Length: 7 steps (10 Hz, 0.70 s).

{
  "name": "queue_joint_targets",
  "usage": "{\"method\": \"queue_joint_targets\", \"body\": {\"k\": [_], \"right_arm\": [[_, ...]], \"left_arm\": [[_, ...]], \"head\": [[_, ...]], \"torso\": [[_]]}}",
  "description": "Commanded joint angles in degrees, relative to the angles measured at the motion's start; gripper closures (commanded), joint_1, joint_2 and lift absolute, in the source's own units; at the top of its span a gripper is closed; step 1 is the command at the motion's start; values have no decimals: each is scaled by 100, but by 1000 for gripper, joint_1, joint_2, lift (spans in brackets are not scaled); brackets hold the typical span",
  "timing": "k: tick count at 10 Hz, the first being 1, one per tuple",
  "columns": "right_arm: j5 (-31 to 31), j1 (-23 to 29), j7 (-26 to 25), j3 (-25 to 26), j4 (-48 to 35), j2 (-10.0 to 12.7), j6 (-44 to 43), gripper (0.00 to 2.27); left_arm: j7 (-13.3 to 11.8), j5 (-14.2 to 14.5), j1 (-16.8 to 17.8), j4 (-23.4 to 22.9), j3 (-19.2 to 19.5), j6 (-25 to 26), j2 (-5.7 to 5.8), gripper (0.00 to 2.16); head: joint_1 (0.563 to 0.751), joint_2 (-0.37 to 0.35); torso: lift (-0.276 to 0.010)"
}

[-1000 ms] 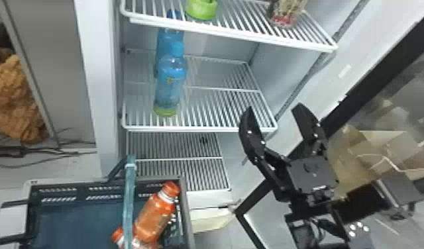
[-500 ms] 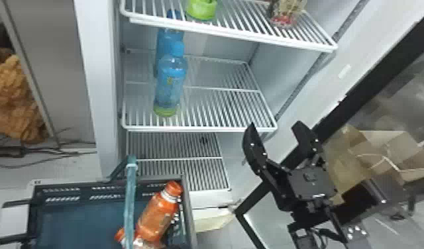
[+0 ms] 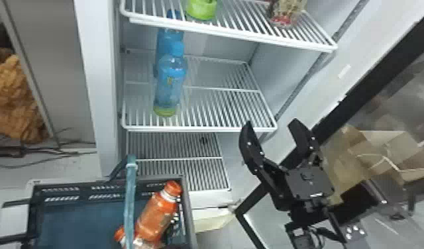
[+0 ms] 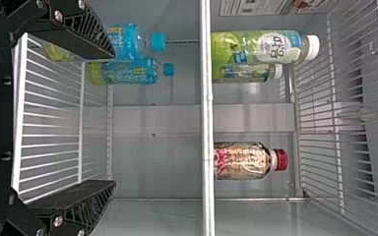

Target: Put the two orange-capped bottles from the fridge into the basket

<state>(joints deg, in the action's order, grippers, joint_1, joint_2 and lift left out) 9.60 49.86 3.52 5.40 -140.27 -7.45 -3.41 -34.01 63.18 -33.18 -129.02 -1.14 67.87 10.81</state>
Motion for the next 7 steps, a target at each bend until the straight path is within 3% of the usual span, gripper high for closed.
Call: {"method": "queue_joint_targets", "body": {"k": [1, 7], "right_arm": [[0, -9, 8, -14, 14, -10, -11, 157], [34, 5, 0, 9, 70, 7, -194, 157]], "left_arm": [[0, 0, 0, -1, 11, 5, 0, 1200], [0, 0, -70, -1, 11, -93, -18, 1200]], "head": [[695, -350], [695, -350]], "torso": [[-235], [-235]]}}
